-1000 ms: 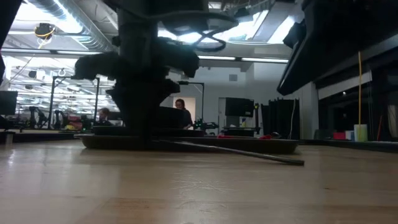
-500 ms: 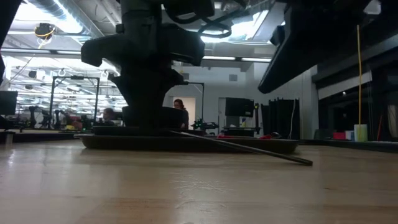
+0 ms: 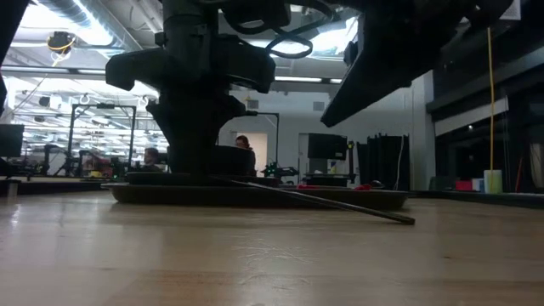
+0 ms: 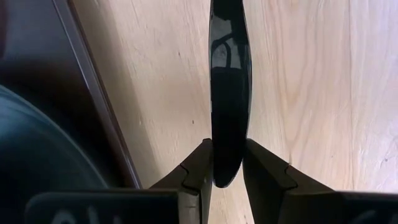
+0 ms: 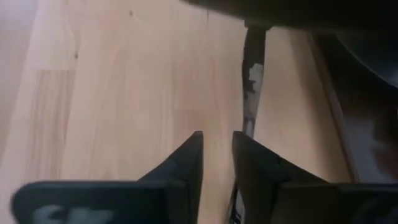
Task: Set up tray
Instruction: Put the black table knife to the right of the black fork on top of the table napkin on the brown serving tray
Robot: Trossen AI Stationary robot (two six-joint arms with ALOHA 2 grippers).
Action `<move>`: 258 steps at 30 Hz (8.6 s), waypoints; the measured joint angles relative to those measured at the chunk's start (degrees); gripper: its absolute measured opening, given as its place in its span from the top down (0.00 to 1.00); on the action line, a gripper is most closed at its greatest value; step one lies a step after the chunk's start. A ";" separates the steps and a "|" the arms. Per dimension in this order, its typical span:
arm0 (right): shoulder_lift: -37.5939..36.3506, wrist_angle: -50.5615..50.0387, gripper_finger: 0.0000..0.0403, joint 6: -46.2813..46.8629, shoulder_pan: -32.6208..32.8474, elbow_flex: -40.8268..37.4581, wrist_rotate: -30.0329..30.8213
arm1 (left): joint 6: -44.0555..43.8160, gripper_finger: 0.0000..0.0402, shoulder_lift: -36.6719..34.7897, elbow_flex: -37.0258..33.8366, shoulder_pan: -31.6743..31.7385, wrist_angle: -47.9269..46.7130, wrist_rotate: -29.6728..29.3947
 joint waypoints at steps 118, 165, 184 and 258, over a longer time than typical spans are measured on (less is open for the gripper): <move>7.58 25.24 0.53 -5.62 -7.07 -10.87 -1.75 | 0.04 0.83 -0.09 0.04 -0.01 0.33 0.15; 7.55 24.57 0.87 -6.81 -7.24 -9.94 -5.06 | -7.02 0.76 0.00 5.00 -0.74 -5.03 2.94; 6.94 23.34 0.88 -5.61 -7.20 -9.71 -7.60 | -5.74 0.70 -5.78 8.22 -1.58 -12.37 -0.59; -7.63 15.69 0.87 4.71 -3.69 -5.50 29.64 | 12.86 1.00 -74.33 -78.90 -7.58 97.21 -8.64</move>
